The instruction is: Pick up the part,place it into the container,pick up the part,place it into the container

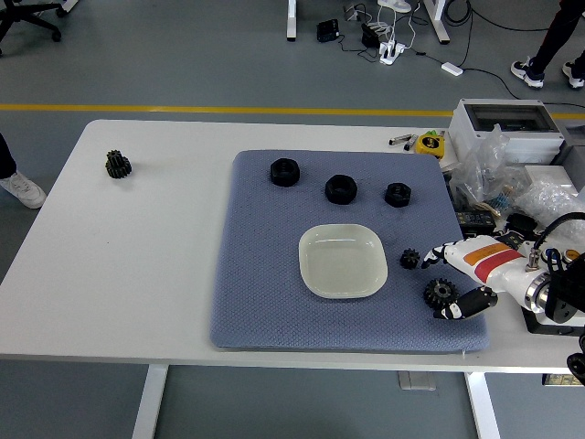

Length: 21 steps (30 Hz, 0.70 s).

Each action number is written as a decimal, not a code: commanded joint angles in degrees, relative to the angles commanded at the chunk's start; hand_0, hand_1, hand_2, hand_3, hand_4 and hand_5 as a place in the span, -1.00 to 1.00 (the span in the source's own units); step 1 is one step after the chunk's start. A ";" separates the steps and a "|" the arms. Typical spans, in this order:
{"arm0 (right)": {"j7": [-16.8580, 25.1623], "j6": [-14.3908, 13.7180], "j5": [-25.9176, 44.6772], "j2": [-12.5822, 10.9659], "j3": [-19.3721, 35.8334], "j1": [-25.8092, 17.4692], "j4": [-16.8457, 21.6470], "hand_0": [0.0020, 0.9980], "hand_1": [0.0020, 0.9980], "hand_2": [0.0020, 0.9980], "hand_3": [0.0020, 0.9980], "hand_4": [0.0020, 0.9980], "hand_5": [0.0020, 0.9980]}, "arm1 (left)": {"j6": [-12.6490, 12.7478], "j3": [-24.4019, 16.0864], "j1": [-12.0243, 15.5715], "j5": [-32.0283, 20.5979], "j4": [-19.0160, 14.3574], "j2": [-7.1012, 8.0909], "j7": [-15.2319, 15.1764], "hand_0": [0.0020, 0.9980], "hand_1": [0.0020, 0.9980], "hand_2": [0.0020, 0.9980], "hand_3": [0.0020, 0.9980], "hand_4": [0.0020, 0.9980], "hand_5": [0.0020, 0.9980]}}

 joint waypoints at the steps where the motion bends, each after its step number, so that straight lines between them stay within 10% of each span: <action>1: 0.03 -0.15 0.33 0.14 -0.18 0.16 -0.49 0.14 0.31 0.38 0.32 1.00 -0.26 | 0.01 -0.01 0.01 0.02 0.00 -0.01 0.02 0.31 0.35 0.25 0.11 0.20 -0.01; 21: 0.52 -1.73 4.08 1.32 -2.86 2.13 -6.01 0.09 0.27 0.35 0.19 1.00 -0.28 | -0.08 -0.56 0.33 0.91 -0.06 -0.04 0.31 0.31 0.35 0.25 0.11 0.20 -0.01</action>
